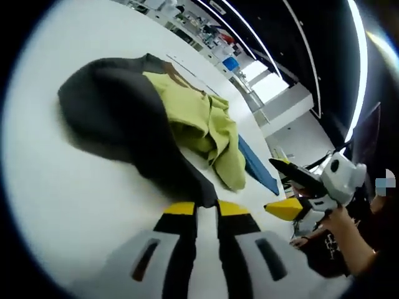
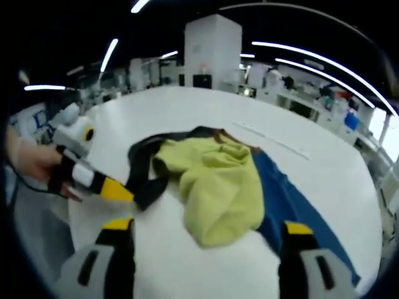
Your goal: Fold the garment on the visible template until the final outline fits inside the template.
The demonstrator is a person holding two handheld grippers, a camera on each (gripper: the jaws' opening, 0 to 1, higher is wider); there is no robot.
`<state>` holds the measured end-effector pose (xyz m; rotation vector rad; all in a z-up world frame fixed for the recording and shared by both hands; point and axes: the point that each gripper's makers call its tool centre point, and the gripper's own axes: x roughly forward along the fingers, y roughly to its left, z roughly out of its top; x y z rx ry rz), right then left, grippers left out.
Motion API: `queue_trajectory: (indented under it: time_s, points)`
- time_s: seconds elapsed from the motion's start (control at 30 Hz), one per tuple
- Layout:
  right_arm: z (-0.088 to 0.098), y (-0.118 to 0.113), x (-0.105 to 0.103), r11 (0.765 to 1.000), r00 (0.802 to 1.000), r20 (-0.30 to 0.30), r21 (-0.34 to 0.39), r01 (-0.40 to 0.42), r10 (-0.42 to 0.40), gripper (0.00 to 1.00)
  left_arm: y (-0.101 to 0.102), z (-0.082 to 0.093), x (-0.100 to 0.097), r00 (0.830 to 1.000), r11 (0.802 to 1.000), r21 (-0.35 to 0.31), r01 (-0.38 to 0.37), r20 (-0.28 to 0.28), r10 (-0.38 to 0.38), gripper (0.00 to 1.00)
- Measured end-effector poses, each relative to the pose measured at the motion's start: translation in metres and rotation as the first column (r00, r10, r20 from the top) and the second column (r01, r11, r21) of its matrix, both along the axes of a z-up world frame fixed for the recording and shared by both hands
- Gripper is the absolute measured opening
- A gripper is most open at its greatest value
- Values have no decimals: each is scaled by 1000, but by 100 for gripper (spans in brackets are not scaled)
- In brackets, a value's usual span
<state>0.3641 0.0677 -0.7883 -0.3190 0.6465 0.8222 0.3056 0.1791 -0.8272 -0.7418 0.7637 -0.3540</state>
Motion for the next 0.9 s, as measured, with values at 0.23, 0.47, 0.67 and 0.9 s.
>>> queue_trajectory:
  time_s: [0.23, 0.47, 0.67, 0.9]
  points:
    - [-2, -2, -3, 1000, 1000, -7, 3, 3, -3, 96, 10, 0, -4, 1000, 1000, -11, -16, -11, 16, 0]
    - [-1, -2, -9, 1000, 1000, -8, 12, 14, -13, 96, 14, 11, -8, 999, 999, 4, 35, 3, -35, 0]
    - [1, 0, -18, 999, 1000, -9, 24, 27, -27, 95, 23, 26, -16, 991, 992, 34, 125, 31, -126, 0]
    - [12, 7, -26, 997, 999, 10, 62, 51, -52, 95, 41, 42, -21, 981, 981, 63, 184, 55, -187, 0]
